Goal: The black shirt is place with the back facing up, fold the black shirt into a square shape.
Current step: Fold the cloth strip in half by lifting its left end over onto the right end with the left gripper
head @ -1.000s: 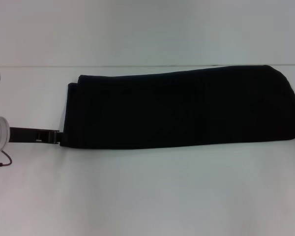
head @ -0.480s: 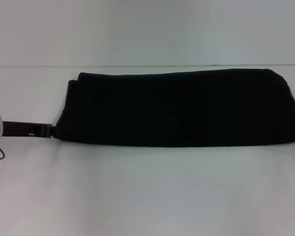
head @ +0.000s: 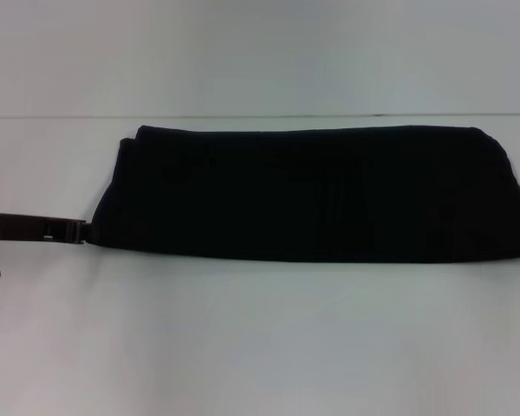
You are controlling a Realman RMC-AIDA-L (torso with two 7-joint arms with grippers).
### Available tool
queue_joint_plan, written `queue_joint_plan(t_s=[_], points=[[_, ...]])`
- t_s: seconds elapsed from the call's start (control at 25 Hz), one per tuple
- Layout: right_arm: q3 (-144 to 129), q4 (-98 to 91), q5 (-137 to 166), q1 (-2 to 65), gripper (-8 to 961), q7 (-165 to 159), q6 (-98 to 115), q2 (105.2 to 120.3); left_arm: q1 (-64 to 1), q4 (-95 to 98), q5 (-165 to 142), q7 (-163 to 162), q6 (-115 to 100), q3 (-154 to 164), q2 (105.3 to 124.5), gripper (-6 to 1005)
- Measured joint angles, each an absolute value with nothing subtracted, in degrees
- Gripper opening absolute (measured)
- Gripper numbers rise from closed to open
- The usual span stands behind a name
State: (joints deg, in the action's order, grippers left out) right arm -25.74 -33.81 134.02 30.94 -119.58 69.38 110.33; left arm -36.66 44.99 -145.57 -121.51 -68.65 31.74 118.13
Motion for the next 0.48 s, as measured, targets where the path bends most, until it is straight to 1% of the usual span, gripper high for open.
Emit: queue_joint_plan(t_s=[0.36,0.48], points=[[-24.33,-33.96,134.02,30.25,0,-119.59,69.99,110.0,-35.36,45.72,-145.69,-121.51,-69.33,31.64,118.43,46],[-24.05,-34.03,133.98,30.3,41,-119.59,70.03,109.99,-35.38,45.72,-145.71,-121.52,-69.79,31.63,118.44,47]])
